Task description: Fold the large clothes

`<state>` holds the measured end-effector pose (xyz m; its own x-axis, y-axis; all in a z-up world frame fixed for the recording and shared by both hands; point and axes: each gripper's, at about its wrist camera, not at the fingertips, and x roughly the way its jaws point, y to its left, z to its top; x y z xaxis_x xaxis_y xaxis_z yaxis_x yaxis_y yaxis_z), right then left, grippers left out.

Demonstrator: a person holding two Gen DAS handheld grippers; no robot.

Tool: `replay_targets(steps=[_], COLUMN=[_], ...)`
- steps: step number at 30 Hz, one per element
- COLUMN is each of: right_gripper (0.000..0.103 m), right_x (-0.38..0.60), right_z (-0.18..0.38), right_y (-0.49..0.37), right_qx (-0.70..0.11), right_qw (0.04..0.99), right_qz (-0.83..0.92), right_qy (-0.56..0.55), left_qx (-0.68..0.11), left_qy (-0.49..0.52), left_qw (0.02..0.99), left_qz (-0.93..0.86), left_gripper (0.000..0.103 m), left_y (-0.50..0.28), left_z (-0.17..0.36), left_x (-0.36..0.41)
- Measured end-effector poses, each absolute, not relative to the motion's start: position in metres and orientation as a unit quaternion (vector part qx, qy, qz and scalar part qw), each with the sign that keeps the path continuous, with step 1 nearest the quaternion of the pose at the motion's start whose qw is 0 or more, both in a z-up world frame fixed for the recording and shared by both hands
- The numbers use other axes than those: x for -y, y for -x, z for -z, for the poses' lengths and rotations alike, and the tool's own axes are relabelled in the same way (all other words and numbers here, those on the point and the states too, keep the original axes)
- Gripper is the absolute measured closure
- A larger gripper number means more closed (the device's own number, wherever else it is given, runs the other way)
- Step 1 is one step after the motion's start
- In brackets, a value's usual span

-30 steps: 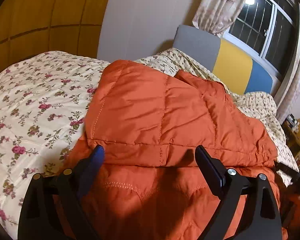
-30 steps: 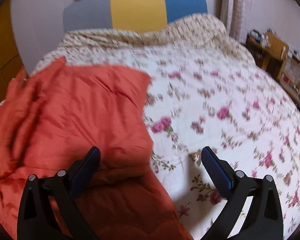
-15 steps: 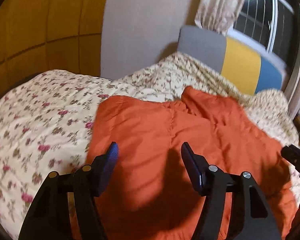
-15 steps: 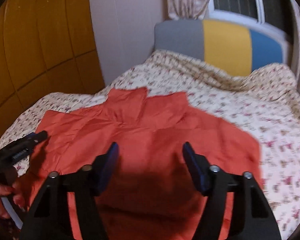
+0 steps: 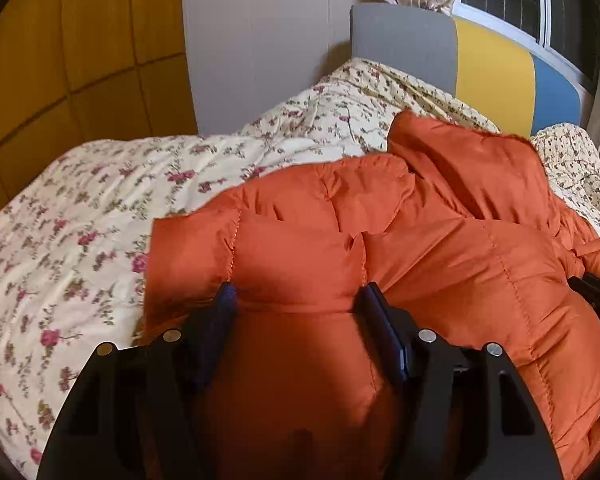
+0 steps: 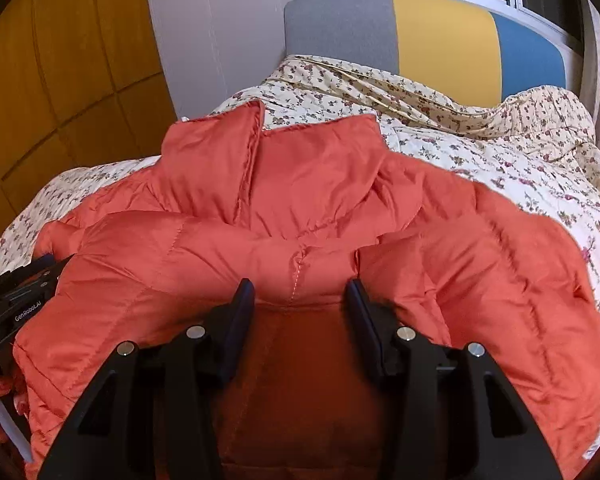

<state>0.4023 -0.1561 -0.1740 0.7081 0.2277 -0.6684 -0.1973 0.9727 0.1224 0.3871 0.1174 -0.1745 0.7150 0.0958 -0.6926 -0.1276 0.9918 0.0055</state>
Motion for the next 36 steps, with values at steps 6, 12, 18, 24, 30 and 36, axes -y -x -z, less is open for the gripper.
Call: replay_targets(steps=[6,12,18,24,30,36], right_gripper=[0.054,0.040,0.041,0.040,0.039,0.038], right_x=[0.156,0.168,0.180,0.171,0.163,0.163], right_z=[0.178,0.159,0.153,0.176,0.185,0.187], right_y=[-0.402,-0.368,-0.341,-0.347,-0.353,-0.354], right_qx=[-0.370,-0.335,-0.351,-0.383,-0.390,-0.388], right_qw=[0.922,0.935,0.930,0.919,0.917,0.918], right_qz=[-0.114,-0.114,-0.106,-0.096,-0.084,-0.082], right_qy=[-0.016,-0.028,-0.032,-0.007,0.015,0.017], left_qx=[-0.377,-0.326,-0.329,-0.393,-0.407,-0.401], left_qy=[0.021,0.037,0.002,0.008,0.008,0.009], left_qw=[0.923,0.943,0.944,0.919,0.913,0.916], left_qz=[-0.066,-0.050,-0.033,-0.031,-0.024,-0.027], left_gripper=[0.031,0.007,0.007,0.003,0.003,0.003], left_y=[-0.382,-0.319,-0.308,-0.334,-0.343,-0.340], left_z=[0.172,0.143,0.142,0.173,0.183,0.180], left_x=[-0.117,-0.103,-0.081,-0.084,-0.085,-0.086])
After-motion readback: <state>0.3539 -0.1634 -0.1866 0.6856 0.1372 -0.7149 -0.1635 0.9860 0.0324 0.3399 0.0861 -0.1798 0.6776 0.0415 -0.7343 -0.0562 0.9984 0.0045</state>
